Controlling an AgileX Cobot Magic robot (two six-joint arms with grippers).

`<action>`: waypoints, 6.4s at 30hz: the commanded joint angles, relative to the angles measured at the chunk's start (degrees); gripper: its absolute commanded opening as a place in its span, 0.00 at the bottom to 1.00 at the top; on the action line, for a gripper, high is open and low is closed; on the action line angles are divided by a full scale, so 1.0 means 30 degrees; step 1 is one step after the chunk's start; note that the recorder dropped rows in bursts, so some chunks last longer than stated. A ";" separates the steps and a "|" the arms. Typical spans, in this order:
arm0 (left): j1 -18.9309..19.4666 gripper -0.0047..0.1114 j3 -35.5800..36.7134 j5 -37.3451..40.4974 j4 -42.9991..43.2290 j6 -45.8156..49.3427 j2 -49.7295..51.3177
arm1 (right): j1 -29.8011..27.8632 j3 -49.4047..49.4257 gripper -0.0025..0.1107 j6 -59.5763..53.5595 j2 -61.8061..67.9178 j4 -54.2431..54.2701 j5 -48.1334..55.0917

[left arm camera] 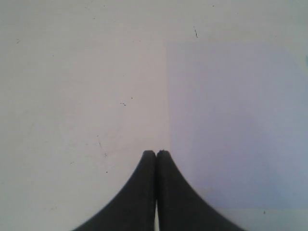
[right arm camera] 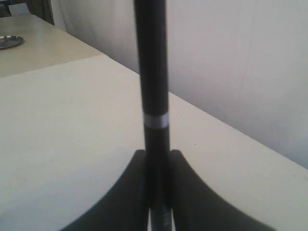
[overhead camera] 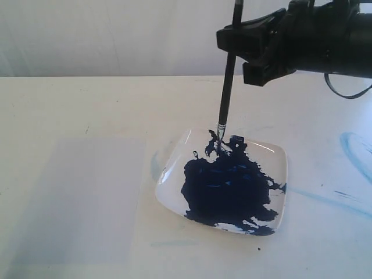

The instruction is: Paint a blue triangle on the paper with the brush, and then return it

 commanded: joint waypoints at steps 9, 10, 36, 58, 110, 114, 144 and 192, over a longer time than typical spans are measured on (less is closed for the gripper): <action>-0.0119 0.04 0.0038 -0.0010 -0.0047 -0.0126 -0.0082 | -0.6506 -0.0143 0.02 -0.0951 0.3267 -0.1727 0.9563; -0.0119 0.04 0.0038 -0.0010 -0.0047 -0.0126 -0.0082 | -0.6506 -0.0143 0.02 -0.1236 0.3430 -0.2308 0.9563; -0.0119 0.04 0.0038 -0.0010 -0.0047 -0.0126 -0.0082 | -0.4079 -0.0713 0.02 -0.3620 0.5081 -0.0316 0.9563; -0.0119 0.04 0.0038 -0.0010 -0.0047 -0.0126 -0.0082 | -0.3039 -0.0799 0.02 -0.3698 0.5081 0.0963 0.9563; -0.0119 0.04 -0.7158 -1.6340 -0.7783 0.5424 0.7791 | -0.3039 -0.0799 0.02 -0.3565 0.5081 0.0961 0.9563; -0.0119 0.04 -0.9364 -1.2685 -0.7052 0.5515 1.2189 | -0.3039 -0.0799 0.02 -0.3565 0.5081 0.0996 0.9563; 0.3620 0.04 -2.0870 1.4262 -1.3134 1.7842 3.3117 | -0.3039 -0.0799 0.02 -0.3565 0.5081 0.1036 0.9563; 0.3621 0.04 -2.0870 0.9539 -1.0963 1.7213 3.7729 | -0.2632 -0.0766 0.02 -0.4937 0.5081 -0.0262 0.9563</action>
